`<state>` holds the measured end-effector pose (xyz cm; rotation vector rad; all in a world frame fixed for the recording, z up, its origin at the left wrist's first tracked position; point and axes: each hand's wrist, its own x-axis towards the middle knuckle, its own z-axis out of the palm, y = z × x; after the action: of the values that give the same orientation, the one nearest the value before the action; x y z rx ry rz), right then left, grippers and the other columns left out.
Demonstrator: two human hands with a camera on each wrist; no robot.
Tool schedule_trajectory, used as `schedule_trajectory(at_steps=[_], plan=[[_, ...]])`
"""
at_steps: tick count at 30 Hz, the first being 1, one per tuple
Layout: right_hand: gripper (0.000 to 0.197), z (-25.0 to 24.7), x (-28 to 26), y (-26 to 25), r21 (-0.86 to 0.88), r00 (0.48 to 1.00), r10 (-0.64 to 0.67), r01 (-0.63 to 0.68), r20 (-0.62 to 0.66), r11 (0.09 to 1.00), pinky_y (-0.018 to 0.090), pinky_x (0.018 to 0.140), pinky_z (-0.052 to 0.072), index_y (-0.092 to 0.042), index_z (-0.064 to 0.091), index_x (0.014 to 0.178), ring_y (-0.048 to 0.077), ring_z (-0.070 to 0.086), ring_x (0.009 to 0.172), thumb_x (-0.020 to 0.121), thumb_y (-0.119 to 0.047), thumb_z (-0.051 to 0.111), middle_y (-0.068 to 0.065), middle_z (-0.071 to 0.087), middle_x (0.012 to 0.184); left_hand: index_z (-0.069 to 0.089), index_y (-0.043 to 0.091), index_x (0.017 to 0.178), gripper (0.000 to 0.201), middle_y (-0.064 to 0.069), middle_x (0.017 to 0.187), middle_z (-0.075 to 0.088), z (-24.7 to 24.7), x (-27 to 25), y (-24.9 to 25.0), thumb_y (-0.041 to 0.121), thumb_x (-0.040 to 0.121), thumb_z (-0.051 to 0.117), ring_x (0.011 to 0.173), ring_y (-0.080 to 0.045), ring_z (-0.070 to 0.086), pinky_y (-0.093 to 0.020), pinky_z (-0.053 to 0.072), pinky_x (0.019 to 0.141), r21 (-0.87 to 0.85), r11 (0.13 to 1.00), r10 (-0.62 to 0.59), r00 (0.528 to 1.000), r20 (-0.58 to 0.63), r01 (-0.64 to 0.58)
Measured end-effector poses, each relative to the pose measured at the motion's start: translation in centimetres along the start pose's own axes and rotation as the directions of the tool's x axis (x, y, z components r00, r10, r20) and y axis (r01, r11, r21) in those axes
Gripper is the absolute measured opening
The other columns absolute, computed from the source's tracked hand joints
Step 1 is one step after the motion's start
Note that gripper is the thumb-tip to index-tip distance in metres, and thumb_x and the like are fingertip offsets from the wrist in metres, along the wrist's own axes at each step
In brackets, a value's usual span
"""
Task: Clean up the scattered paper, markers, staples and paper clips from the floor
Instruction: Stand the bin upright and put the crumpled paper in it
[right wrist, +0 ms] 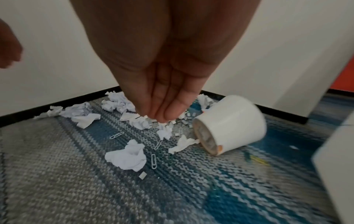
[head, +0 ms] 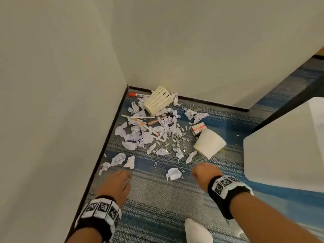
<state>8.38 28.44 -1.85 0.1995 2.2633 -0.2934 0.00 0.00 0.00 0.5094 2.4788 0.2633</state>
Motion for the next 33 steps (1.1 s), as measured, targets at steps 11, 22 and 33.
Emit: schedule_trajectory(at_steps=[11, 22, 33], plan=[[0.028, 5.4, 9.5, -2.0, -0.071, 0.919, -0.278, 0.269, -0.279, 0.961, 0.037, 0.084, 0.049, -0.017, 0.062, 0.115, 0.028, 0.056, 0.107, 0.095, -0.012, 0.043, 0.005, 0.057, 0.116, 0.051, 0.018, 0.116, 0.025, -0.005, 0.124, 0.05, 6.7, 9.4, -4.7, 0.016, 0.091, 0.045, 0.113, -0.023, 0.049, -0.033, 0.041, 0.094, 0.049, 0.998, -0.039, 0.997, -0.065, 0.042], [0.046, 7.9, 10.6, -3.0, -0.091, 0.924, -0.275, 0.26, -0.267, 0.961, 0.038, 0.092, 0.041, -0.028, 0.046, 0.13, 0.027, 0.044, 0.114, 0.086, -0.022, 0.057, 0.005, 0.055, 0.119, 0.028, 0.018, 0.141, 0.053, -0.011, 0.141, 0.041, 9.3, 12.4, -4.9, 0.019, 0.092, 0.049, 0.129, -0.028, 0.04, -0.037, 0.035, 0.106, 0.022, 0.994, -0.11, 0.994, -0.015, 0.11], [0.009, 0.3, 0.4, 3.1, 0.433, 0.525, 0.193, 0.383, -0.829, 0.816, 0.024, 0.076, 0.04, -0.025, 0.049, 0.087, 0.011, 0.047, 0.086, 0.085, -0.025, 0.058, -0.008, 0.05, 0.089, 0.045, 0.012, 0.122, 0.047, -0.014, 0.124, 0.056, 1.8, 11.2, 8.4, 0.046, 0.094, 0.028, 0.111, -0.032, 0.053, -0.042, 0.043, 0.092, 0.015, 0.997, 0.078, 0.97, -0.23, -0.076]])
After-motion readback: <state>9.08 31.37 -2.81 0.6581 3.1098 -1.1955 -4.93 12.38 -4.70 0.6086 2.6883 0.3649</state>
